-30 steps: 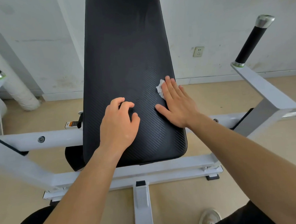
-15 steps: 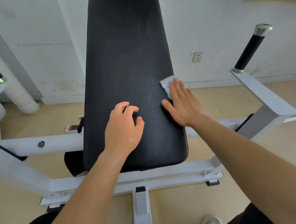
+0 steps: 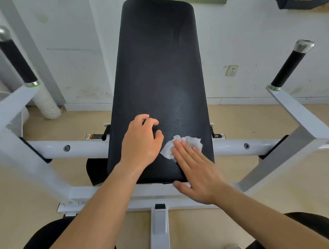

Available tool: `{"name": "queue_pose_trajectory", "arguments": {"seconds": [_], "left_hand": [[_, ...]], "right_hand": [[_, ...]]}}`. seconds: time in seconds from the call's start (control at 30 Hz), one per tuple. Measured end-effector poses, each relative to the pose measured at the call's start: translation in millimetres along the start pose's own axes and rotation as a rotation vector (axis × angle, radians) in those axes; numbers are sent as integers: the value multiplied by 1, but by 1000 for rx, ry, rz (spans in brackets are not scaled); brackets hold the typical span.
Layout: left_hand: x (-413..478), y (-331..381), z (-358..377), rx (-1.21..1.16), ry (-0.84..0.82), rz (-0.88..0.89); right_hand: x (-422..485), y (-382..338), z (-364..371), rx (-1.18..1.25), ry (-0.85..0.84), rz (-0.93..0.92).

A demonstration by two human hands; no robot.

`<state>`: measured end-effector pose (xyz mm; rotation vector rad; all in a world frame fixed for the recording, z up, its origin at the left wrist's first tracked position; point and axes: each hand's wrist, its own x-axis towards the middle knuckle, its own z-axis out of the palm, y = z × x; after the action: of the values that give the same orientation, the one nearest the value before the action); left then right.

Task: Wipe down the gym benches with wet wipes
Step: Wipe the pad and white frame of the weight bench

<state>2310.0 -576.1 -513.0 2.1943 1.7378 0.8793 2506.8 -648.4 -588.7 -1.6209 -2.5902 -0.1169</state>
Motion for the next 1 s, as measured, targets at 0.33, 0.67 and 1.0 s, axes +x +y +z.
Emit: {"name": "queue_pose_trajectory", "arguments": {"seconds": [0.33, 0.67, 1.0], "left_hand": [[-60, -100, -82, 83, 12, -264], [-82, -176, -151, -23, 167, -378], [-84, -195, -166, -109, 166, -356]], "right_hand": [[117, -64, -30, -74, -66, -209], [168, -145, -22, -147, -47, -484], [175, -139, -46, -57, -222, -570]]}}
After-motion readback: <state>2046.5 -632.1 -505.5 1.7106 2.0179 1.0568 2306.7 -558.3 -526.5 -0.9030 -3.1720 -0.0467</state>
